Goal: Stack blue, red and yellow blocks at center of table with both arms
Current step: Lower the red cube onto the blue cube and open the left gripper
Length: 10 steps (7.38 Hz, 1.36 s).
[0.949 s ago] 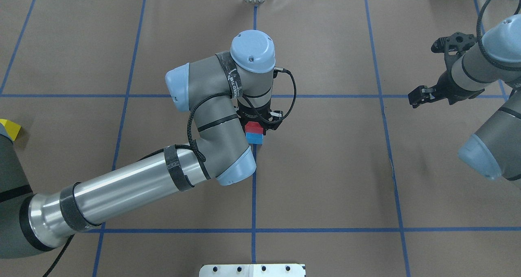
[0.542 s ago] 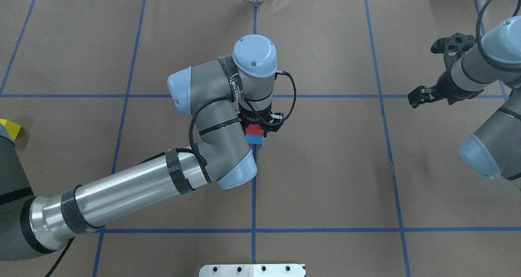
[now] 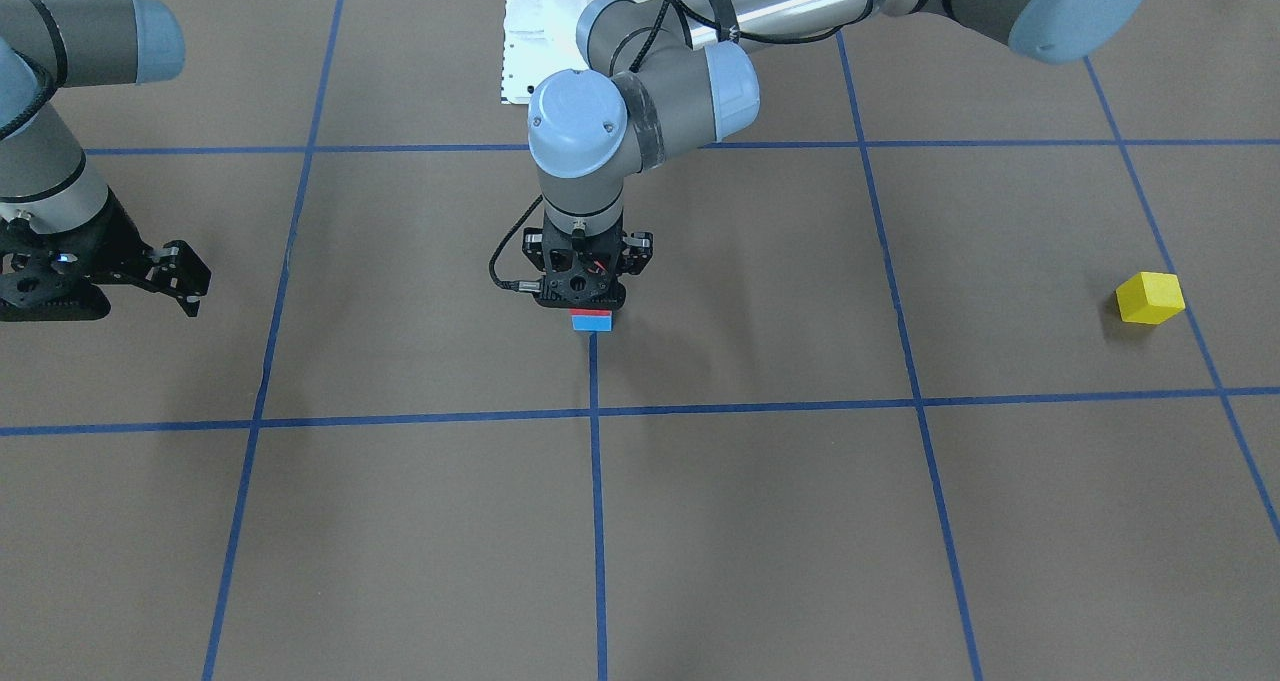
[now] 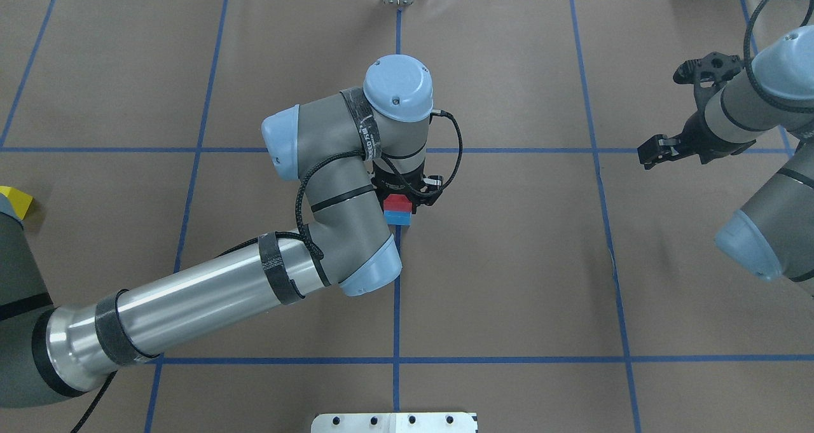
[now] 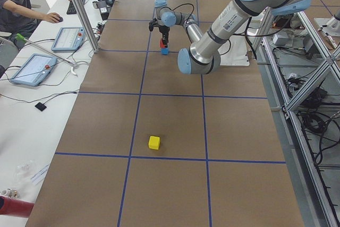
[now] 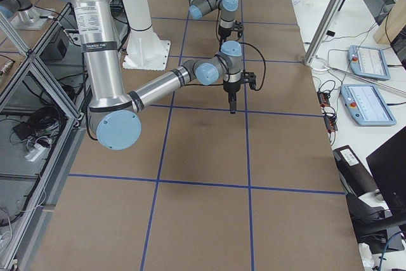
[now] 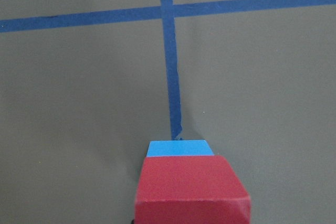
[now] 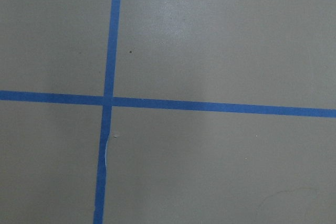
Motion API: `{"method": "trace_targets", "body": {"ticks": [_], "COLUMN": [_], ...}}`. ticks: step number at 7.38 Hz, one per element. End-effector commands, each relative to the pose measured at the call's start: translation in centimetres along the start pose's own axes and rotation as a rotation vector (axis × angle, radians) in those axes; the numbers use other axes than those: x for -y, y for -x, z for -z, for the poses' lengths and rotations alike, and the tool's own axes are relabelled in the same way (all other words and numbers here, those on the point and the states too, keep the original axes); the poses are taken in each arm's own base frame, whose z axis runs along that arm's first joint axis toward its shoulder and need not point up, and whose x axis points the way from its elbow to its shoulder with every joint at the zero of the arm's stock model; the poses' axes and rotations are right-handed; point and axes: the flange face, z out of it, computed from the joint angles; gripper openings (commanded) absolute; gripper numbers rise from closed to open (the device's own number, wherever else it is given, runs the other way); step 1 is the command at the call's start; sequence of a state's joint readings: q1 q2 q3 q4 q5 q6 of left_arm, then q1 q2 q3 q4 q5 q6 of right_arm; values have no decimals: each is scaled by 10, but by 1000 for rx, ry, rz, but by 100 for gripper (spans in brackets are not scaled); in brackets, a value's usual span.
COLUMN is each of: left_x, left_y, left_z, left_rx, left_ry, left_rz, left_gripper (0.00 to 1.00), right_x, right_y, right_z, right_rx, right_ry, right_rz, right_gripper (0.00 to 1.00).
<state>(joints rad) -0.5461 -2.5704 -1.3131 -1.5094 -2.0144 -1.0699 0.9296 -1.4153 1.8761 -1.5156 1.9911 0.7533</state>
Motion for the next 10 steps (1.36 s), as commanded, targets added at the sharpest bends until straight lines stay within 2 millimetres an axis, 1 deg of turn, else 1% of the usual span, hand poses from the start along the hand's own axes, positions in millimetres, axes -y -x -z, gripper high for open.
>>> {"method": "trace_targets", "body": {"ticks": [1, 5, 6, 9, 10], "left_x": [-2, -2, -2, -1, -1], "left_y": [0, 2, 3, 2, 2], "left_z": [-3, -5, -6, -5, -4], "left_rx": [2, -3, -4, -1, -3], "left_ry": [3, 0, 0, -20, -21], "left_rz": [0, -3, -5, -14, -14], "left_gripper": [0, 1, 14, 99, 100], "right_x": [-1, -1, -1, -1, -1], "right_y": [-1, -1, -1, -1, -1], "right_z": [-1, -1, -1, -1, -1], "right_rx": [-1, -1, -1, -1, -1], "right_ry": [1, 1, 1, 1, 1], "right_rz": [-1, -1, -1, -1, -1], "right_gripper": [100, 100, 100, 100, 100]}}
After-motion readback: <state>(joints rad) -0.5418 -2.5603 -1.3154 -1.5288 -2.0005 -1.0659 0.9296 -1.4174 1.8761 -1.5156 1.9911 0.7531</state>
